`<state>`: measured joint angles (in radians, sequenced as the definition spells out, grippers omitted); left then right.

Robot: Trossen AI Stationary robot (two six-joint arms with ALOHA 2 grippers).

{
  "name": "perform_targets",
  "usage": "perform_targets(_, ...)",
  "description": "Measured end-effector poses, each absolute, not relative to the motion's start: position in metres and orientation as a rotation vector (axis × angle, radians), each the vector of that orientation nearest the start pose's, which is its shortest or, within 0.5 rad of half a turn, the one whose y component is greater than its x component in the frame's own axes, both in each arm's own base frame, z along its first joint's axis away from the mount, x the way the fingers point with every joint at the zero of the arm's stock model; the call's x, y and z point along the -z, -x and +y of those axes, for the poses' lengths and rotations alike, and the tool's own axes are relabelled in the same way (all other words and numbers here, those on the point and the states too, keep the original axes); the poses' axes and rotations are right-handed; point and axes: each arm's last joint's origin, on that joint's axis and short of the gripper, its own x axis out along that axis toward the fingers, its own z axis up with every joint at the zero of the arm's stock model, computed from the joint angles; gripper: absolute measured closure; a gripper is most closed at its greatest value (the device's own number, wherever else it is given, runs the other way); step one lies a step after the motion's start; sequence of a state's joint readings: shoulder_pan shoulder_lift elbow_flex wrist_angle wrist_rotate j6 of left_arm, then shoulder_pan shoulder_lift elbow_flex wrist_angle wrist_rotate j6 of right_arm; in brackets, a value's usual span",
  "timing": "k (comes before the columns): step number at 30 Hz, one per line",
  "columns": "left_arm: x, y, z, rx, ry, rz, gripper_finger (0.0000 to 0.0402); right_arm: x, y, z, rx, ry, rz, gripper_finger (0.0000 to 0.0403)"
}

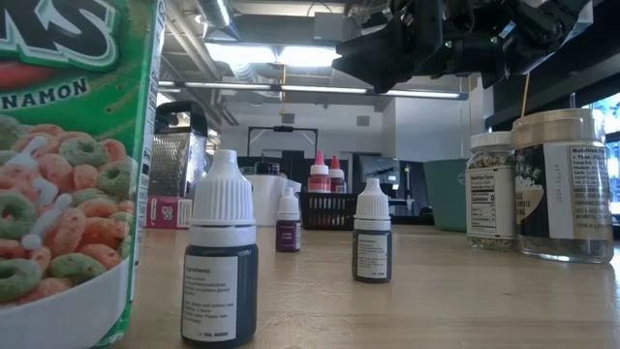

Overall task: Pick & Place Kitchen Items
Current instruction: Put the large blue food coloring bottle into the bin

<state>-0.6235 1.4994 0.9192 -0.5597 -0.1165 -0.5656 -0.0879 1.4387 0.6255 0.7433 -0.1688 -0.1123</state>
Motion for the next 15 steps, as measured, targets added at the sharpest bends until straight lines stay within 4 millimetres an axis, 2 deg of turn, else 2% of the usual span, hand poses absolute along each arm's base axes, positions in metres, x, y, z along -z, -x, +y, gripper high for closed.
perform_targets(7, -0.1951, -0.2288, -0.1605, 0.132, 0.081, 1.143, 0.0110, -0.2217, -0.2925, -0.0209, -0.085, 0.103, 0.065, 0.0167)
perform_targets(15, -0.1893, -0.2303, -0.1609, 0.140, 0.084, 1.179, 0.0164, -0.2217, -0.2925, -0.0209, -0.084, 0.103, 0.065, 0.0167)
